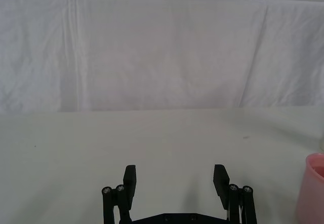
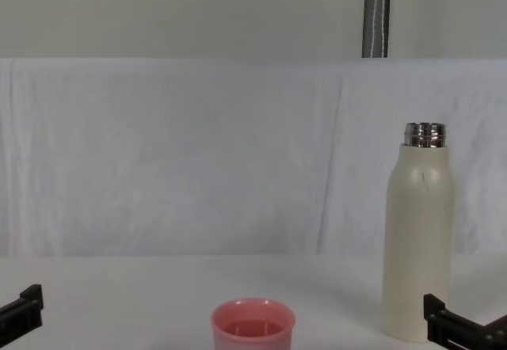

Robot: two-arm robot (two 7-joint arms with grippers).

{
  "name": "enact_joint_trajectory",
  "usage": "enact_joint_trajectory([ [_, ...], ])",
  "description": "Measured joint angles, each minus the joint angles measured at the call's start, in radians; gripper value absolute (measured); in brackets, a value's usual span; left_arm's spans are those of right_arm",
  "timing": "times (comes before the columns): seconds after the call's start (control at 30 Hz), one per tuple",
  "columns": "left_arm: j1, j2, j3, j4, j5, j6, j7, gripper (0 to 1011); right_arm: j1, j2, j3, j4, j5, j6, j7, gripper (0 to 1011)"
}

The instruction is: Grasp the thermos with one hand and pour water into the cup lid.

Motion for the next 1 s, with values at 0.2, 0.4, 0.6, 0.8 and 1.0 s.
enact_joint_trajectory([
  [0.2, 0.000, 0.000, 0.000, 0.000, 0.000, 0.000, 0.000, 1001, 0.000, 0.000, 0.000, 0.000, -0.001, 0.000, 0.000, 1000],
  [0.4, 0.000, 0.000, 0.000, 0.000, 0.000, 0.000, 0.000, 1001, 0.000, 0.000, 0.000, 0.000, -0.001, 0.000, 0.000, 1000],
  [0.6, 0.000, 0.000, 0.000, 0.000, 0.000, 0.000, 0.000, 1001, 0.000, 0.000, 0.000, 0.000, -0.001, 0.000, 0.000, 1000],
  [0.8, 0.000, 0.000, 0.000, 0.000, 0.000, 0.000, 0.000, 1001, 0.000, 0.000, 0.000, 0.000, -0.001, 0.000, 0.000, 1000],
  [1.0, 0.000, 0.000, 0.000, 0.000, 0.000, 0.000, 0.000, 1001, 0.000, 0.000, 0.000, 0.000, -0.001, 0.000, 0.000, 1000],
])
